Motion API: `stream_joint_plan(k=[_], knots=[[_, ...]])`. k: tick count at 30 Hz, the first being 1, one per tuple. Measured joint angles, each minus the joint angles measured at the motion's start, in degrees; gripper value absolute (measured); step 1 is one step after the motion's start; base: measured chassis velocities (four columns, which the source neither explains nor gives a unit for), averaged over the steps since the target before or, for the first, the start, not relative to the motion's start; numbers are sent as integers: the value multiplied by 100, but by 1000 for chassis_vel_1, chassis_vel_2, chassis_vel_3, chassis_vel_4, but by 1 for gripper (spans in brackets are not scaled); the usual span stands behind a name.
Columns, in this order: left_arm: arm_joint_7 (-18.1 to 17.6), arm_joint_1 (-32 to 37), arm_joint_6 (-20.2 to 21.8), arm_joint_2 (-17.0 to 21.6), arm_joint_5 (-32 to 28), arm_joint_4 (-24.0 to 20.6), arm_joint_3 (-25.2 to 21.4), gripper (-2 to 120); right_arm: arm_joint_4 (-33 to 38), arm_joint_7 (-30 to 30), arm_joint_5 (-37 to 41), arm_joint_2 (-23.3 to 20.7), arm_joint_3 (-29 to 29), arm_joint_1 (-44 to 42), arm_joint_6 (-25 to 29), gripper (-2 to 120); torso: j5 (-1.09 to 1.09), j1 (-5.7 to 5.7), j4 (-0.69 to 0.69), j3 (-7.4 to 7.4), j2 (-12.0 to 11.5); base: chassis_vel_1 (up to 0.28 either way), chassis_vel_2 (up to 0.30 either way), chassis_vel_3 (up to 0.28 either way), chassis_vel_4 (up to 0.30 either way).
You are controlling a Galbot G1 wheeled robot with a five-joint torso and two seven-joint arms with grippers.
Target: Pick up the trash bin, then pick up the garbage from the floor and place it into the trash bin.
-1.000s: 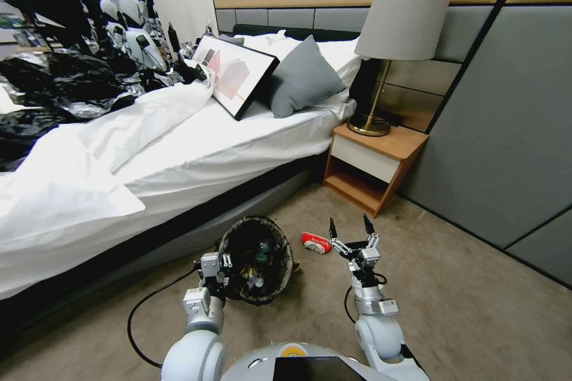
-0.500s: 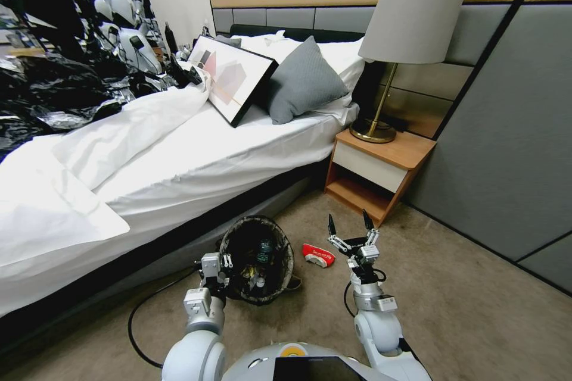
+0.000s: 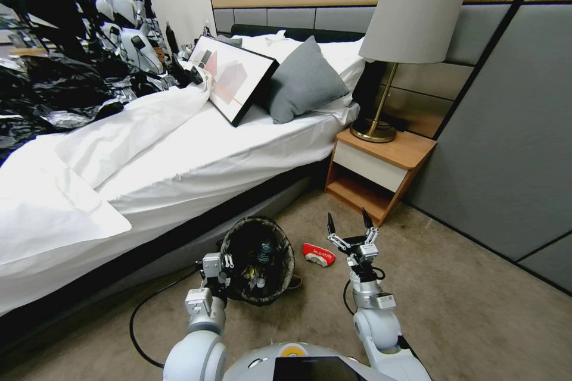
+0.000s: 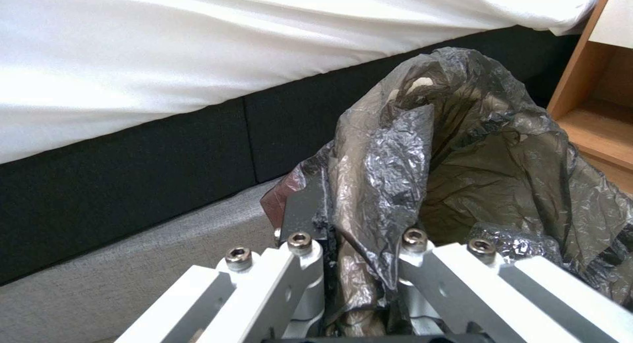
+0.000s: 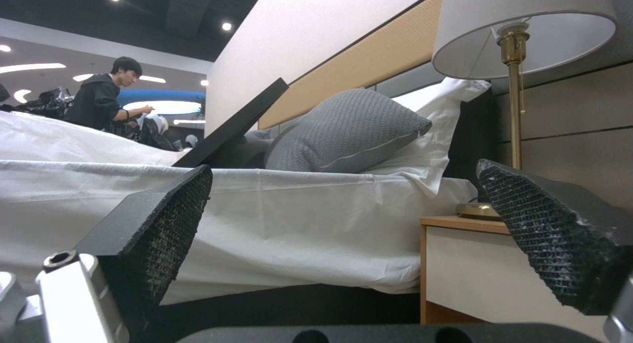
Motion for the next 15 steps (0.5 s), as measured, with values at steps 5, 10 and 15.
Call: stream_joint_plan(k=[5,10,15], knots=[[5,-24,2,6,7,2,9,6,-37,-5,-91,-193,-22,79,-140,100,0,0,0,0,0,0,0,0,0],[9,-36,3,-5,13,4,13,6,-122,-103,-250,-435,-68,119,-487,100,1,0,0,0,0,0,0,0,0],[10,-88,65,7,-14,-8,-12,6,-211,-568,-234,-693,-101,183,-1187,100,0,0,2,0,0,0,0,0,0]])
